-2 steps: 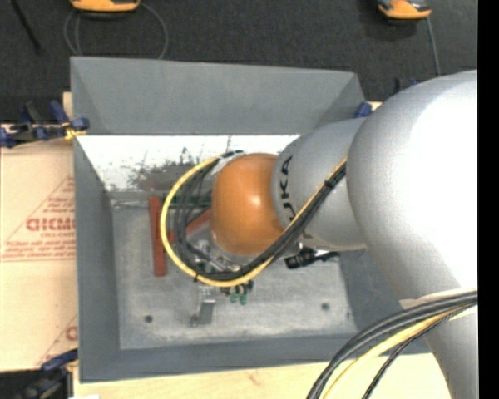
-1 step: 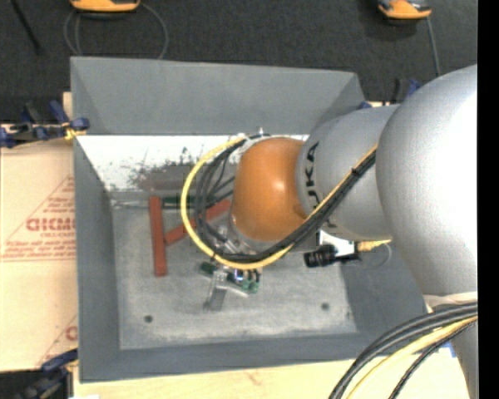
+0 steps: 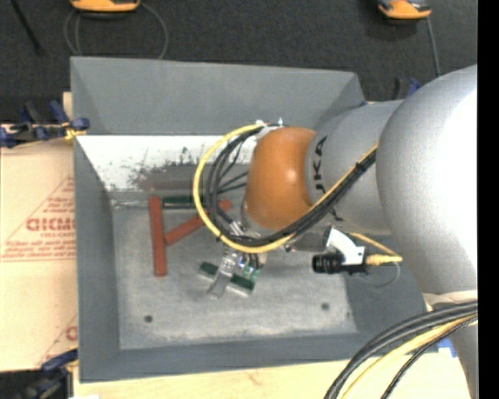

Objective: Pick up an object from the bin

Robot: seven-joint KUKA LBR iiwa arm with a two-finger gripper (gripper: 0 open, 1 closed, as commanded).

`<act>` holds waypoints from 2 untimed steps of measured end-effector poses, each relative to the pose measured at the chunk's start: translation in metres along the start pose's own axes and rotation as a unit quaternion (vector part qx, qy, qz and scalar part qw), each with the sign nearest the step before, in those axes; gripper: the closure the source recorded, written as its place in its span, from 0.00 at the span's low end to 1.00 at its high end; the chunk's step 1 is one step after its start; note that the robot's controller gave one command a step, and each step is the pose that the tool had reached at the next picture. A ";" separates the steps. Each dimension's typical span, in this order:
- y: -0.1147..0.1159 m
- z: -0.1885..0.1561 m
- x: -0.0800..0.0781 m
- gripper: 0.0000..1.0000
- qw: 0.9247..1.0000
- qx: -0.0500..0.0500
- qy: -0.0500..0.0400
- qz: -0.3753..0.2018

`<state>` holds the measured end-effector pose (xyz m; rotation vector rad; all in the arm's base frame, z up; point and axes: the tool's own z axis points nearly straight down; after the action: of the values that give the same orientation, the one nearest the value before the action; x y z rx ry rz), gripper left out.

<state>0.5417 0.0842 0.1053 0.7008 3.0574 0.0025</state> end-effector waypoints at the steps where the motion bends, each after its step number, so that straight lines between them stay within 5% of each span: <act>1: 0.006 0.036 0.002 0.00 0.996 0.001 0.003 0.087; 2: 0.006 0.036 0.002 0.00 0.996 0.001 0.003 0.088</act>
Offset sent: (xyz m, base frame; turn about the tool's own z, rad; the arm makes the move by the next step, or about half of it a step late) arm 0.0009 0.0067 -0.0353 0.1779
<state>0.5429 0.0901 0.0693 0.9676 2.9899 0.0016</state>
